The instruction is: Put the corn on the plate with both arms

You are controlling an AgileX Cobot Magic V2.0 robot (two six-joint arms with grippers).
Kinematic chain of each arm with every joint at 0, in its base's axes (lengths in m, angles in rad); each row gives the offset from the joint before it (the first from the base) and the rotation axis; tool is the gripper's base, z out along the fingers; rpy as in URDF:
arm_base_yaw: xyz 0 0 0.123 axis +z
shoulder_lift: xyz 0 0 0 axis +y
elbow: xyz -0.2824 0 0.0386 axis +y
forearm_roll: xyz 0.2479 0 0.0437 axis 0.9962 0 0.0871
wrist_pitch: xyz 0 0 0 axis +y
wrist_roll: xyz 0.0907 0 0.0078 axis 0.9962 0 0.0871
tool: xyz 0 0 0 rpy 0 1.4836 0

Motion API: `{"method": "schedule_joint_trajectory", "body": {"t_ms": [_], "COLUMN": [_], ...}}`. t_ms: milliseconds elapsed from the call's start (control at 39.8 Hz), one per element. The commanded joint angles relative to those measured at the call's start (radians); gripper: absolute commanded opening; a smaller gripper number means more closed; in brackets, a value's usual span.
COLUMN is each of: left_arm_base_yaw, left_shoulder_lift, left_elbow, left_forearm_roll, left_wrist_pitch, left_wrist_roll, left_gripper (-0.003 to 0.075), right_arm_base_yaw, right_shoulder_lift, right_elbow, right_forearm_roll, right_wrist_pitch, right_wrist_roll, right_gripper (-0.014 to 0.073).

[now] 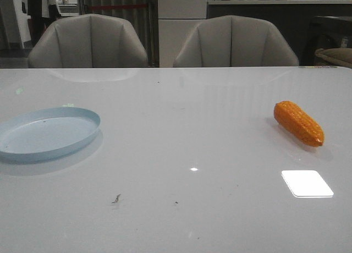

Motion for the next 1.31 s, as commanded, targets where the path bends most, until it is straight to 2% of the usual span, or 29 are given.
{"method": "schedule_joint_trajectory", "body": {"t_ms": [0,778,954,1130,1281], "left_arm_base_yaw": [-0.007,-0.007,-0.007,-0.007,-0.007], "left_shoulder_lift": [-0.01,-0.01,-0.01,-0.01,-0.01], "left_elbow": [0.037,0.037,0.037,0.029,-0.032], "left_forearm_roll": [-0.003,-0.003,-0.003,-0.003,-0.003], "left_wrist_pitch": [-0.08,-0.093,-0.185,-0.211,-0.213], "left_wrist_roll": [-0.003,-0.003,-0.003,-0.003,-0.003], "left_gripper": [0.0094,0.0094,0.0094,0.0094,0.0094], "right_arm_base_yaw": [0.001,0.001,0.001,0.001,0.004], "right_shoulder_lift": [-0.025,-0.025,-0.025,-0.025,-0.025], "right_elbow": [-0.02,-0.02,-0.02,-0.02,-0.02], "right_forearm_roll": [-0.002,-0.008,-0.008,-0.002,0.121], "right_wrist_pitch": [-0.081,-0.09,-0.238,-0.382,-0.529], "right_wrist_roll": [-0.003,-0.003,-0.003,-0.002,0.105], "right_gripper": [0.0025,0.0025,0.0025,0.0025,0.0025]}}
